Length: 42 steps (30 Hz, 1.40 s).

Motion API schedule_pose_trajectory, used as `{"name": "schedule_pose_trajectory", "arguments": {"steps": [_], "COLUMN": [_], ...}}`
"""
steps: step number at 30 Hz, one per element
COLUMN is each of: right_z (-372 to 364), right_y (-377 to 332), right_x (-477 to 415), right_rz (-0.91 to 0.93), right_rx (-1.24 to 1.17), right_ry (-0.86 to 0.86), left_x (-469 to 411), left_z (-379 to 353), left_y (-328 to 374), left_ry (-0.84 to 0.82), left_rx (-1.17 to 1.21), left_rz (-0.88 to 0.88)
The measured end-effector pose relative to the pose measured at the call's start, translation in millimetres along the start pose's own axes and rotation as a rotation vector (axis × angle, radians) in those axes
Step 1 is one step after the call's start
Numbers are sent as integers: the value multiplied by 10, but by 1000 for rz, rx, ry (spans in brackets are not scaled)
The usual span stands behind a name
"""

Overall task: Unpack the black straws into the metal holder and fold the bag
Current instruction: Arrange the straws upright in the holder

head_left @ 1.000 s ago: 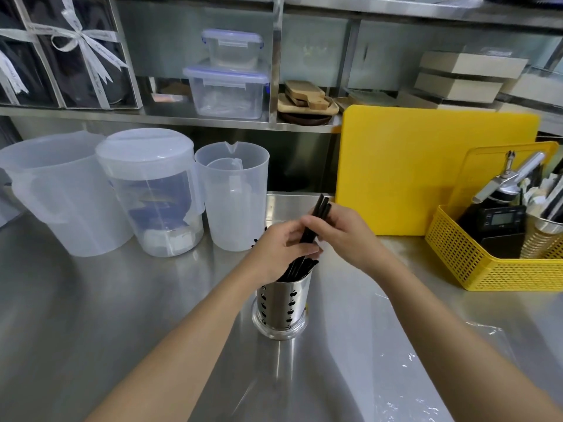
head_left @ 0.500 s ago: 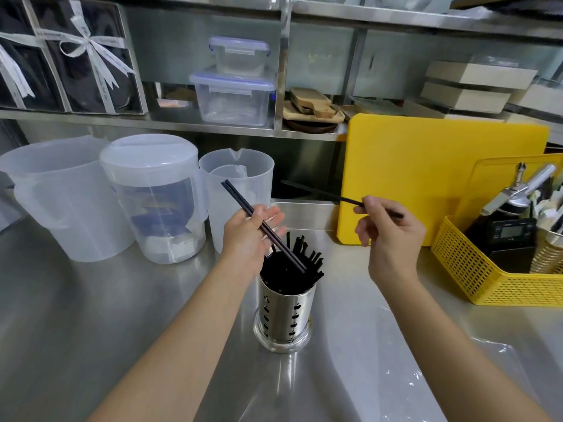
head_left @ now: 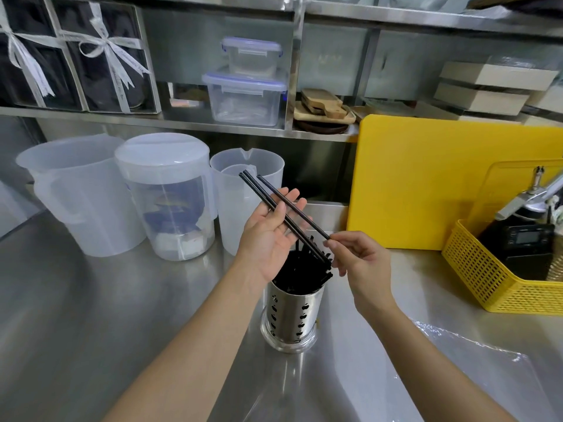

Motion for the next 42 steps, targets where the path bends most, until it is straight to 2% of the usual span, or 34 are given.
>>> {"name": "schedule_pose_trajectory", "arguments": {"steps": [8,13,16,19,22,26,30,33,36,39,42], "right_z": [1,-20,29,74,-49,-315,-421,-421,-417,-409,-456], "right_y": [57,74,32,-112,-285,-447,-431,-365,-224,-44,177], "right_x": [-20,-27,-50,-112,-186,-252,-308,-312,-278,-247,-189], "right_rz": [13,4,20,62,93,138,129,118,92,20,-76], "right_rx": [70,137,202,178,154,347,604,683,784,829,947], "right_ry": [-10,-54,-18,14,-102,-296,-355,-379,-417,-473,-614], "left_x": [52,55,54,51,51,76,90,93,72,48,67], "left_z": [-131,-166,-165,-162,-160,-145,-38,2,32,46,74], "left_y": [-40,-21,51,91,-9,-225,-301,-315,-235,-1,130], "left_ry": [-123,-138,-102,-81,-128,-229,-226,-262,-269,-191,-144], "left_rx": [-80,-205,-370,-677,-823,-1029,-1064,-1185,-1277,-1235,-1228], "left_rz": [-17,-56,-112,-120,-57,59,158,205,178,54,-7]}}
Point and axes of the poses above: each hand's wrist, its own x-axis away from the middle knuckle, its own z-axis out of the back of the hand, y = z × x, the point moved 9 cm from there along -x, towards the middle knuckle, and after that the axes turned 6 degrees about -y, right-handed, at the moved point
